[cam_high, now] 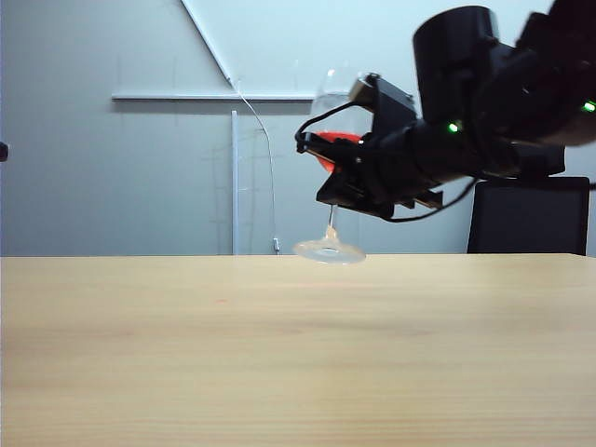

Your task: Gently pick up the goblet, rotate it counterclockwise for two full turns (viewing from above), and then place it back on the table.

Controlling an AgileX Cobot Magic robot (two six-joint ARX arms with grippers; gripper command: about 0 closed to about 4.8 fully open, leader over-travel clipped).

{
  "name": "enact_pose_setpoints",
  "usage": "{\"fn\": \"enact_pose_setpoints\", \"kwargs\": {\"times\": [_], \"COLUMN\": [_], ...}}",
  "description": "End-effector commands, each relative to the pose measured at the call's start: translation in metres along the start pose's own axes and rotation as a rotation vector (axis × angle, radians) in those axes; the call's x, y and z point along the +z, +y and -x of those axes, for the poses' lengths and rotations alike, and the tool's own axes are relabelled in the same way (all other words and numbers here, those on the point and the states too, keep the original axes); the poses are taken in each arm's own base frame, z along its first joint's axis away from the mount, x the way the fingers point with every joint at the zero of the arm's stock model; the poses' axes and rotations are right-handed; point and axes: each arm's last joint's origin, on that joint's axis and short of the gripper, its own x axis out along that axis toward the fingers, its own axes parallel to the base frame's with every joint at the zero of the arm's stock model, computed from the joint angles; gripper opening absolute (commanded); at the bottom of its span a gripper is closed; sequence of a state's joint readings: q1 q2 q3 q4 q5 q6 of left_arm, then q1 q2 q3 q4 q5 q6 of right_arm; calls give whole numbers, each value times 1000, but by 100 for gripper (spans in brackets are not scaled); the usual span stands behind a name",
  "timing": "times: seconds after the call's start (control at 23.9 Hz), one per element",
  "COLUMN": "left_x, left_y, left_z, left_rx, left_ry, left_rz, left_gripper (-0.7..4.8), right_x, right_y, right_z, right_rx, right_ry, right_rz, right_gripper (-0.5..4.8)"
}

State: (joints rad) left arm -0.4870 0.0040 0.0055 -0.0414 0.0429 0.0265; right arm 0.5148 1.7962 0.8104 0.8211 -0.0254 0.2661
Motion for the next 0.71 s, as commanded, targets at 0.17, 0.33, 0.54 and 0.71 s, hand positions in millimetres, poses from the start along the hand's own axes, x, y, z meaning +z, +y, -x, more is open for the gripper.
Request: {"fn": "enact_pose_setpoints", "kwargs": {"times": [0.17, 0.33, 0.54, 0.71], "left_x": [2, 2, 2, 2], "left_y": [0, 0, 0, 0], "left_z": [0, 0, 0, 0], "left_rx": [-1, -2, -2, -2], "left_ry": [-14, -14, -14, -14], "left_rz": [-1, -1, -1, -1], "left_gripper": [-5, -5, -5, -5], "right_x": [15, 11, 9, -2], "right_y": [20, 32, 52, 61], "right_z": [-7, -6, 1, 14], "right_rx": [-3, 16, 111, 187], "right_ry": [-26, -30, -142, -217], "right_rz": [216, 356, 426, 416], "right_gripper": [-5, -5, -5, -5]}}
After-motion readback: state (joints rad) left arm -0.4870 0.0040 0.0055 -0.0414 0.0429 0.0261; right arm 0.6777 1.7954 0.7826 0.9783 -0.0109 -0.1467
